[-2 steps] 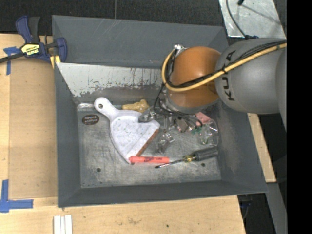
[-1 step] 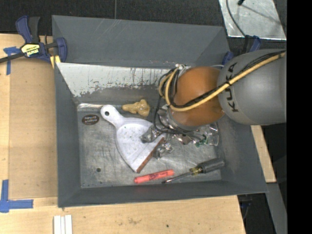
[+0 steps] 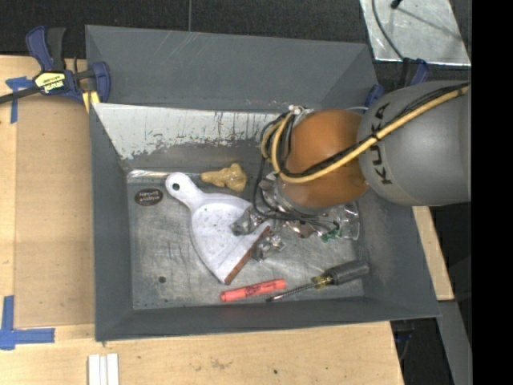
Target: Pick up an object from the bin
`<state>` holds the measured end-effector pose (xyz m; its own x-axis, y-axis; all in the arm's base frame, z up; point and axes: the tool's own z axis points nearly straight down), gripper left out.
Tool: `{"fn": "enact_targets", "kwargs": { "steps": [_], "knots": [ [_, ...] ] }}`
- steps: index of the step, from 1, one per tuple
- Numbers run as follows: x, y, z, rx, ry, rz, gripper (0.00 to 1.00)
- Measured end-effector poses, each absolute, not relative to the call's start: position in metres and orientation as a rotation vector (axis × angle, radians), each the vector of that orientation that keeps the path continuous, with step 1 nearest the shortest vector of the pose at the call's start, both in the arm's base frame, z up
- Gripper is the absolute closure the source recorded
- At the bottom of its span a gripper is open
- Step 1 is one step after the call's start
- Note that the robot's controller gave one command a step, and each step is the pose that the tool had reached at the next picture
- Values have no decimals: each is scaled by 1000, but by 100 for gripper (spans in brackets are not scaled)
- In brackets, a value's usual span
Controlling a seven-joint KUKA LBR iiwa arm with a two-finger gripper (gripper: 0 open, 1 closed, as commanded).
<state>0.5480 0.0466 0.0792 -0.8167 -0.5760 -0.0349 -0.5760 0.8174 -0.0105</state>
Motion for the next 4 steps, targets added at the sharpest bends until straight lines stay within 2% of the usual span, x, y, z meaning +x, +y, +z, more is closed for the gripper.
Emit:
{"fn": "enact_targets", "kwargs": {
  "steps": [1,2,3,4],
  "knots": [
    [535,50,113,-961,2992,2,100],
    [531,68,132,-1027,2953,-5,100],
    [525,78,93,-1059,2957,3,100],
    [512,103,131,-1106,2948,3,100]
  ]
}}
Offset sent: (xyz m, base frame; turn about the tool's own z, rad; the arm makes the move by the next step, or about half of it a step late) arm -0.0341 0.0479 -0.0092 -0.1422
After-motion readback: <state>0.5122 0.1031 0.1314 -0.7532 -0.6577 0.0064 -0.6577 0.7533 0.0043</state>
